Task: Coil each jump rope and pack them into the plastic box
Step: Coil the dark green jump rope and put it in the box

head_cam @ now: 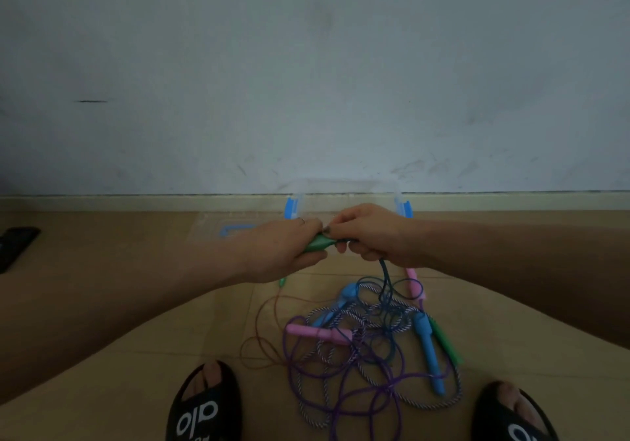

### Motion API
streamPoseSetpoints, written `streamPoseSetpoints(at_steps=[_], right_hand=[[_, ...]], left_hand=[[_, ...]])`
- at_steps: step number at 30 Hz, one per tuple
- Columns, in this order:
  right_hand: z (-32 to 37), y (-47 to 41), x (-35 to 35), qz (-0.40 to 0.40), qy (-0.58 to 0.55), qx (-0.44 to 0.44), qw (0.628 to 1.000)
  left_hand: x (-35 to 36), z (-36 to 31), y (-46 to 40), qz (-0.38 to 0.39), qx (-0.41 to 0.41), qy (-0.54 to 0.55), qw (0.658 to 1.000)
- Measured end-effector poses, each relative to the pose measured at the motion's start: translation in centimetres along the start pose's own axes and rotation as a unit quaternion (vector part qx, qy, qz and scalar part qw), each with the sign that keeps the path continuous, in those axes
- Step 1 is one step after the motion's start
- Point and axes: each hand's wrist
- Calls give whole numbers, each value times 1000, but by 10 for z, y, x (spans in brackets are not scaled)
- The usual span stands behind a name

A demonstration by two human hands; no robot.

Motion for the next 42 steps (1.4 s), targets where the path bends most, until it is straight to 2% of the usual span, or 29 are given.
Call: streamPoseSetpoints(at_steps=[6, 11, 18, 34, 37, 42], right_hand=[[-5, -2, -7, -57, 1, -5, 998], [-4, 1, -2, -22, 27, 42, 999], [-2, 1, -3, -47, 27, 5, 999], [-4, -1, -3, -80, -1, -3, 997], [-2, -4, -4, -103, 21, -2, 994], [0, -3, -3, -168, 130, -62, 975]], left_hand=[[0, 3, 1, -6, -54, -8, 998], [0, 0, 1, -12, -31, 20, 999], [1, 1, -2, -13, -37, 56, 998], [2, -5, -6, -24, -120, 36, 992], [-4, -8, -5, -29, -116, 78, 990], [-9, -11, -2, 5, -106, 255, 961]])
Point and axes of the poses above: each hand's wrist, its own y-axis away from the middle knuckle, its own x-axis out of the palm, z = x × y, and after that the axes turned 11 degrees about z, right-handed
